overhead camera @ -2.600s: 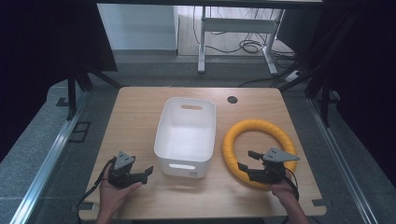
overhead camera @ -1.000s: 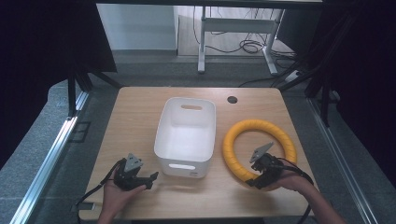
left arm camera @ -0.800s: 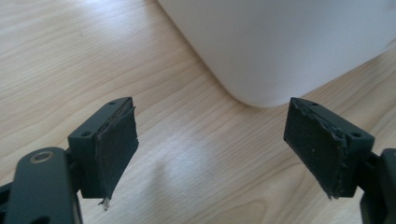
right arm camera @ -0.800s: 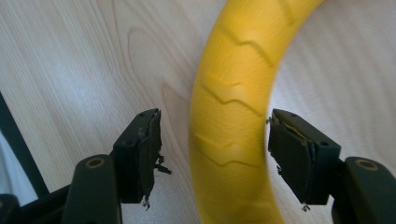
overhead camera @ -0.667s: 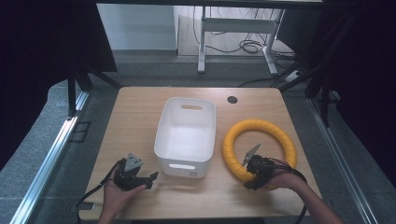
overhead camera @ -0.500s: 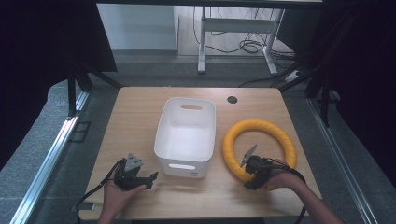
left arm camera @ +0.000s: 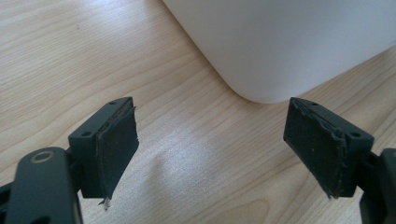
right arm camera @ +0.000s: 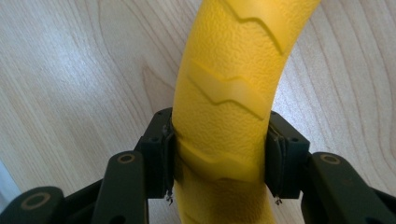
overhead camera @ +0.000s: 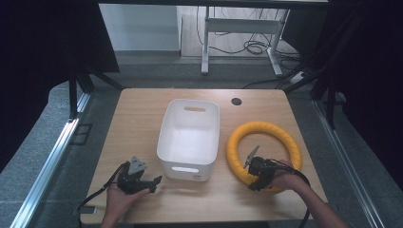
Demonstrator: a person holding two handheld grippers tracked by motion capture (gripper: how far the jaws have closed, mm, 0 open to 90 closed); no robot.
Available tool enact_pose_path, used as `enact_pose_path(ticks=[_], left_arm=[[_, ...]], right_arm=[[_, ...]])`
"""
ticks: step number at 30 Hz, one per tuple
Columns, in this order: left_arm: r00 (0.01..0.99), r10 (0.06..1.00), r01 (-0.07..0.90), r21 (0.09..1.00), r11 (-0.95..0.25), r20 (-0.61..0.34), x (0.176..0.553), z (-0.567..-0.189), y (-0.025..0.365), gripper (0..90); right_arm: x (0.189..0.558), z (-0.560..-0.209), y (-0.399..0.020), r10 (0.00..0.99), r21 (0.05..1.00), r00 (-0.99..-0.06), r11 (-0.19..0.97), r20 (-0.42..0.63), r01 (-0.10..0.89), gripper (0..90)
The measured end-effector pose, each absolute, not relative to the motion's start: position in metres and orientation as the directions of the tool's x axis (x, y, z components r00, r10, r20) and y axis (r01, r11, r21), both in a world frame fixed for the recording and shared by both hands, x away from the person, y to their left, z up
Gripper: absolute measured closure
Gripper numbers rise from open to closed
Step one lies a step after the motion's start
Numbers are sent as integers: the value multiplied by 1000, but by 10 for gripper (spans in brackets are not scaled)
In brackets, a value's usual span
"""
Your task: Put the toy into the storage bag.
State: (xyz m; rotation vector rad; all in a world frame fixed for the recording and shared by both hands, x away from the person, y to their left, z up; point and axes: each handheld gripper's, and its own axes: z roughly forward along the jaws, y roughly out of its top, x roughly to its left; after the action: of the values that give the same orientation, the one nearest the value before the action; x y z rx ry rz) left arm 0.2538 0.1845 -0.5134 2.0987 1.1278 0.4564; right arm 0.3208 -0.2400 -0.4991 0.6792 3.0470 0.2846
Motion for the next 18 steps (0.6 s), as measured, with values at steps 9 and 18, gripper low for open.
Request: enact_pose_path(ticks=[9,18], left_arm=[[556,831,580,726,-370,-21,253,-513,185,176],[556,831,581,728,-364,-28,253,-513,185,176]], right_arm=[[326,-479,-251,459,325,-883,824,97,464,511],[330,-458,-270,482,472,-855,719,190,510,511]])
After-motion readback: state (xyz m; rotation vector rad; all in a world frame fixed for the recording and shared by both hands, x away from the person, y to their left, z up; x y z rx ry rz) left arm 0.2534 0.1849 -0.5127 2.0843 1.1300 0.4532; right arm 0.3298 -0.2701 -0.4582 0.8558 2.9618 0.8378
